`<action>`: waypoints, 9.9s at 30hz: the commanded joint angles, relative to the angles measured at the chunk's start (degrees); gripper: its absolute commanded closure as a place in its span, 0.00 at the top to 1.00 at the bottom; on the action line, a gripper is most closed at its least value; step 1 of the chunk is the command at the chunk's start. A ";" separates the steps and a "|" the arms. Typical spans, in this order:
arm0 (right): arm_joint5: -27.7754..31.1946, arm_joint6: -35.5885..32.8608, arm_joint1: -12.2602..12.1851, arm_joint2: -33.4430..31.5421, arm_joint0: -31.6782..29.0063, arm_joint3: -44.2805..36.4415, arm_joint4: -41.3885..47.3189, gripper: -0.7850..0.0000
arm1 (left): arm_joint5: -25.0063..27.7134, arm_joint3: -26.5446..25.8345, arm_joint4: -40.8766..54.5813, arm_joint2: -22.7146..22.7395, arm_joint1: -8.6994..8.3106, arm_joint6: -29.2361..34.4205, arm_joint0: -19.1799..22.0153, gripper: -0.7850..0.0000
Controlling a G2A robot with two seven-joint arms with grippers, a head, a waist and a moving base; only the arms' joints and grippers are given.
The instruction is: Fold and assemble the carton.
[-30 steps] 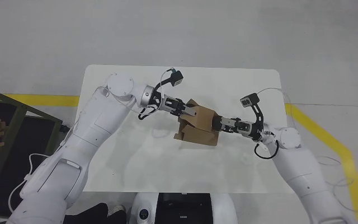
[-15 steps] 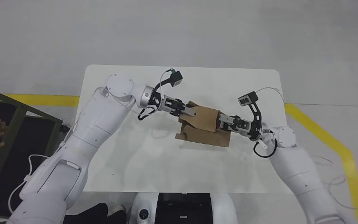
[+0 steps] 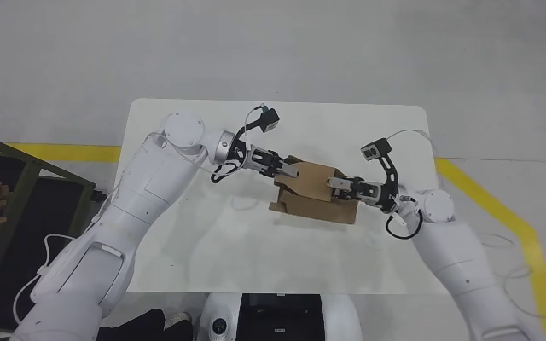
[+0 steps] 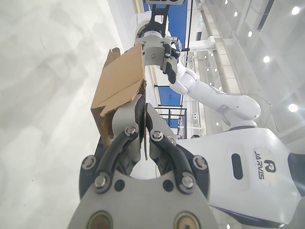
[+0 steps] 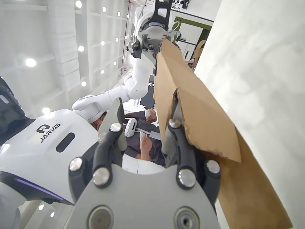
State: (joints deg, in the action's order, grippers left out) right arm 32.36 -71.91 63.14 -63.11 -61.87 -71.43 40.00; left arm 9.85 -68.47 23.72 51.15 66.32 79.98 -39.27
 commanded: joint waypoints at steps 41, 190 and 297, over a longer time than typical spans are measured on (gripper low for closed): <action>-0.02 6.39 0.91 1.11 0.57 0.09 -8.60 0.00 | 2.42 -1.52 5.59 1.81 0.01 3.32 -0.80 1.00; -6.21 24.99 1.31 -4.36 -4.11 -8.74 -14.82 0.00 | 2.67 -7.93 2.55 2.56 0.21 -3.60 -3.76 1.00; -11.74 -10.73 -1.25 -7.54 4.00 -8.48 -7.32 0.00 | 1.41 0.06 1.49 8.96 -1.76 -9.18 -11.65 1.00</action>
State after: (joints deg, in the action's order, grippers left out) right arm 20.50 -82.64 61.85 -70.84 -58.14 -79.93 32.33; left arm 11.53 -68.37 25.31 60.66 64.43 70.72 -51.20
